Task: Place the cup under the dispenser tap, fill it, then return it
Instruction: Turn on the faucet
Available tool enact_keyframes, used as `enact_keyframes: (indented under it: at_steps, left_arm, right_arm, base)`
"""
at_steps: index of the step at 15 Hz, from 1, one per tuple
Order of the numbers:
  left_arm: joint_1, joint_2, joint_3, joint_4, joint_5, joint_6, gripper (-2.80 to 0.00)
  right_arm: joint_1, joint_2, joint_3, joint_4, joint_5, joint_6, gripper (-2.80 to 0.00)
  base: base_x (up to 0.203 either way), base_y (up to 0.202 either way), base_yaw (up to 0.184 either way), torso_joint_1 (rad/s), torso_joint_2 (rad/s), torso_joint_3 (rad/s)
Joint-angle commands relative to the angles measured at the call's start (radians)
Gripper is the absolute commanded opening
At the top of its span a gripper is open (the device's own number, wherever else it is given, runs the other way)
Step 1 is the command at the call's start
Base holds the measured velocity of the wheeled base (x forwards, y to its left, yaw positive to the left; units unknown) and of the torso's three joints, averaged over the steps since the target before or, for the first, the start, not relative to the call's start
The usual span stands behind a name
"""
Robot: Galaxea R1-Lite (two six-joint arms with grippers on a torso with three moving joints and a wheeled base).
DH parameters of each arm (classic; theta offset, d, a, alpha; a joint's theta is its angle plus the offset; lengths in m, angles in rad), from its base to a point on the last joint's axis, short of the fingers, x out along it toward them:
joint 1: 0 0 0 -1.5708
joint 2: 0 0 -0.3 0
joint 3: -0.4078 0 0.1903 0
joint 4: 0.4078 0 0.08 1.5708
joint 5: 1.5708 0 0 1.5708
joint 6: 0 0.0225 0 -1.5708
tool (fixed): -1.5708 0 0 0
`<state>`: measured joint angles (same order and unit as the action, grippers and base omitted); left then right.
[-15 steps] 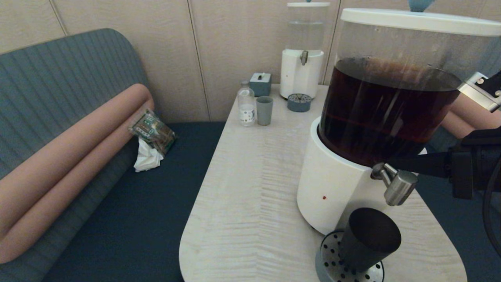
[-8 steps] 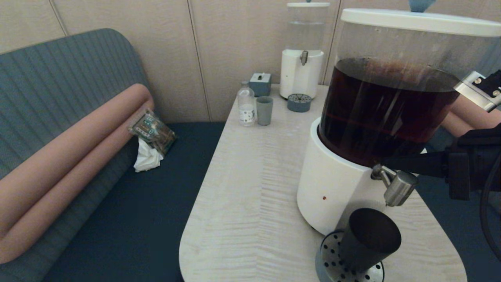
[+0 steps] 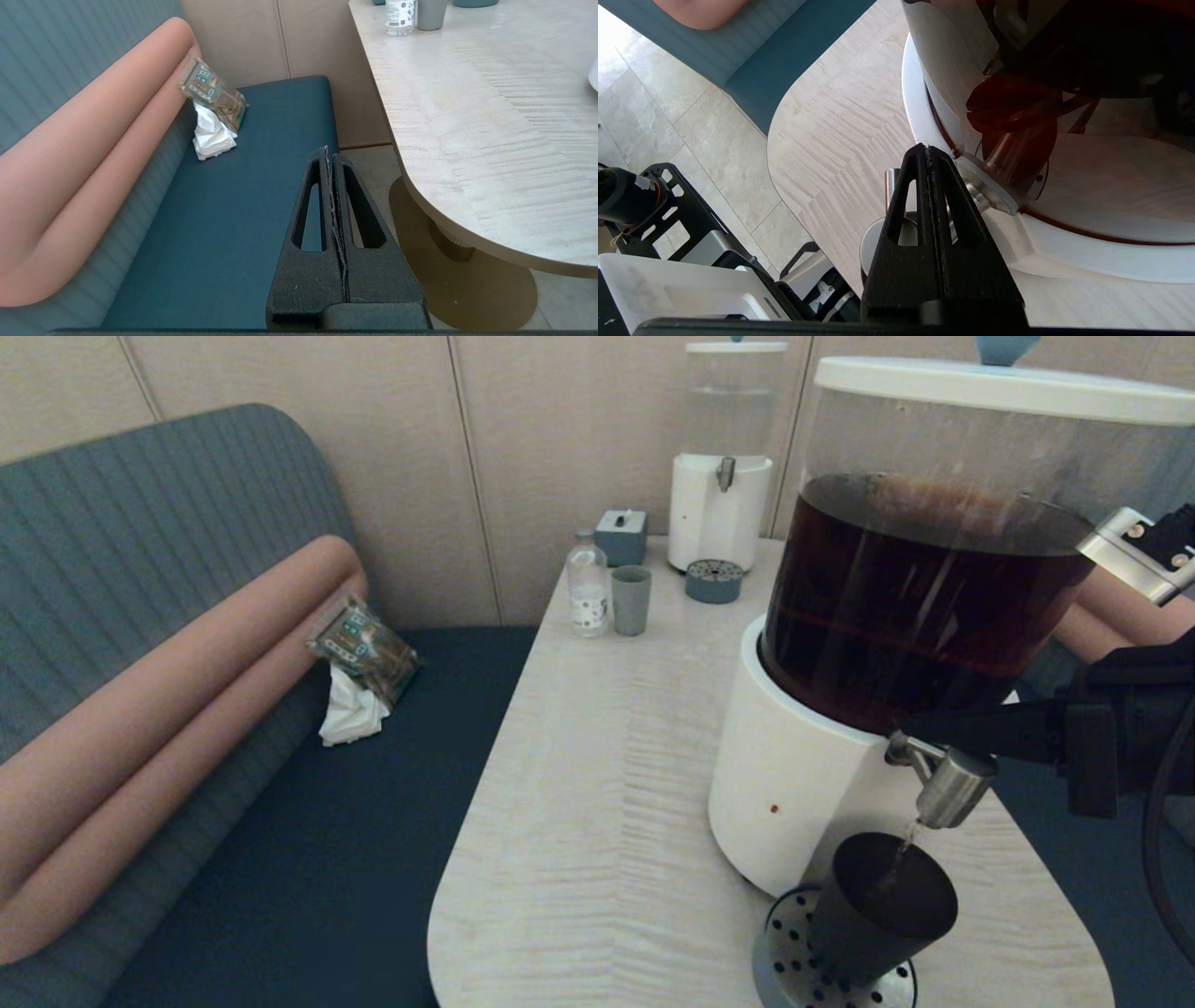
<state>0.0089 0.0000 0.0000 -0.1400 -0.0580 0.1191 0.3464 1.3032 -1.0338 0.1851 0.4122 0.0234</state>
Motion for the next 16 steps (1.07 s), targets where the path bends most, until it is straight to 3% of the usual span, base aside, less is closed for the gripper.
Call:
enact_keyframes:
  at_steps: [1,16]
  left_arm:
    - [0.000,0.000,0.040,-0.001,0.000,0.001,-2.80]
    - [0.000,0.000,0.040,-0.001,0.000,0.001,-2.80]
  right_arm:
    - [0.002,0.002,0.003,0.004,0.002,0.000,-2.80]
    - [-0.106,-0.065,0.010,-0.020,-0.007,0.006,-2.80]
  base:
    - [0.000,0.000,0.000,0.000,0.00,0.000]
    - [0.000,0.000,0.000,0.000,0.00,0.000]
